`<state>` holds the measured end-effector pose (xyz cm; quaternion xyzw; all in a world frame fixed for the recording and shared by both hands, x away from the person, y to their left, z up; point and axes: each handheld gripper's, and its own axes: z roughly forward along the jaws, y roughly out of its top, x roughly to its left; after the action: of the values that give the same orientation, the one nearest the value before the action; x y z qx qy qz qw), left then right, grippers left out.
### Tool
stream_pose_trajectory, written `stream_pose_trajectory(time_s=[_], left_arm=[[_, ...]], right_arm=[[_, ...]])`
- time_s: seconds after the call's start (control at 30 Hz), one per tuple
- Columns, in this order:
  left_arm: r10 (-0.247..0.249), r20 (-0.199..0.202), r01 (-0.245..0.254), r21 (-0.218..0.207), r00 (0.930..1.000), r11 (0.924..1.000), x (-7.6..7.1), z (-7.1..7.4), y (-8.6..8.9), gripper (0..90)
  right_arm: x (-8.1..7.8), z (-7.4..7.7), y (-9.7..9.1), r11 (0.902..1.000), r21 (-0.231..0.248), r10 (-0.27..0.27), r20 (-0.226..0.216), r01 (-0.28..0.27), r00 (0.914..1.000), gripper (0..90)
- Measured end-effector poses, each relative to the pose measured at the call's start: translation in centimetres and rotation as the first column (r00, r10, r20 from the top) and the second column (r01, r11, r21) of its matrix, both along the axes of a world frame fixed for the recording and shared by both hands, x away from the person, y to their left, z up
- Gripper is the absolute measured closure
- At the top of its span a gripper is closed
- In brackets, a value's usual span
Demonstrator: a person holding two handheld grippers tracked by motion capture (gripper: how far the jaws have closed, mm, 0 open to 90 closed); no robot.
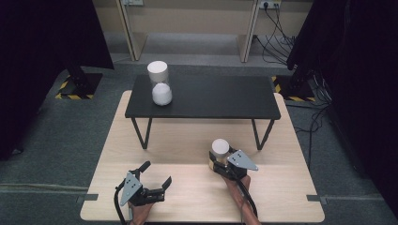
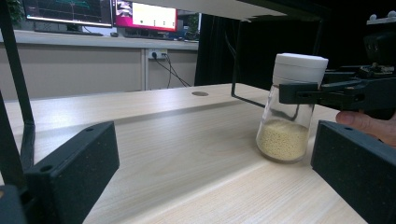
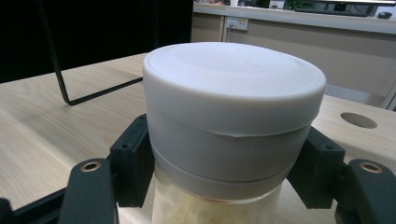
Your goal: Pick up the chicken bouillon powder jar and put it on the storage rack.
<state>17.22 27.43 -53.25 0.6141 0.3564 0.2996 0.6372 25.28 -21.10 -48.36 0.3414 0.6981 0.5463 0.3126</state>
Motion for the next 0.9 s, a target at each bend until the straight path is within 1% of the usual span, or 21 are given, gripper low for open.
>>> stream_pose_trajectory(time_s=[0.23,0.43,0.53,0.57,0.6,0.63,0.67,0.7,0.77,0.9], left_arm=[[-0.002,-0.004,0.002,0.000,1.0000,1.0000,0.0,0.0,0.0,0.3],[-0.005,-0.006,0.005,0.004,1.0000,1.0000,0.1,0.1,0.0,0.1],[-0.004,-0.006,0.004,0.002,1.0000,1.0000,0.0,0.1,0.0,0.1],[-0.003,-0.006,0.003,-0.001,1.0000,1.0000,0.0,0.0,0.0,0.1],[-0.003,-0.006,0.003,-0.002,1.0000,1.0000,0.0,0.0,0.0,0.1],[-0.003,-0.007,0.003,-0.004,1.0000,1.0000,0.0,0.0,0.0,0.1],[-0.003,-0.006,0.003,-0.002,1.0000,1.0000,0.0,0.0,0.0,0.0],[-0.003,-0.006,0.003,-0.001,1.0000,1.0000,0.0,0.0,0.0,0.0],[-0.004,-0.005,0.004,0.002,1.0000,1.0000,0.0,0.1,0.0,0.0],[-0.005,-0.003,0.005,-0.006,1.0000,1.0000,0.0,0.0,0.0,0.0]], right_arm=[[-0.2,0.2,0.3,0.9999,0.003,-0.013,-0.009,0.013,0.9999,34.3],[-0.3,0.8,0.6,0.9997,-0.019,-0.015,-0.008,0.015,0.9999,34.6],[-0.5,1.1,0.2,0.9999,0.004,-0.010,-0.002,0.010,1.0000,34.6],[-0.5,1.3,0.0,0.9999,0.015,-0.008,0.001,0.008,1.0000,34.6],[-0.6,1.9,-0.2,0.9999,0.015,-0.005,0.007,0.005,1.0000,34.6],[-0.6,1.9,-0.2,0.9999,0.015,-0.005,0.007,0.005,1.0000,34.6],[-0.7,2.4,-0.3,1.0000,0.007,-0.002,0.013,0.001,0.9999,34.6],[-0.7,2.4,-0.3,1.0000,0.007,-0.002,0.013,0.001,0.9999,34.6],[-0.8,3.0,-0.6,0.9998,0.017,0.005,0.012,-0.005,0.9999,34.6],[-1.0,4.2,-1.1,0.9994,0.015,0.029,0.017,-0.030,0.9994,34.6]])
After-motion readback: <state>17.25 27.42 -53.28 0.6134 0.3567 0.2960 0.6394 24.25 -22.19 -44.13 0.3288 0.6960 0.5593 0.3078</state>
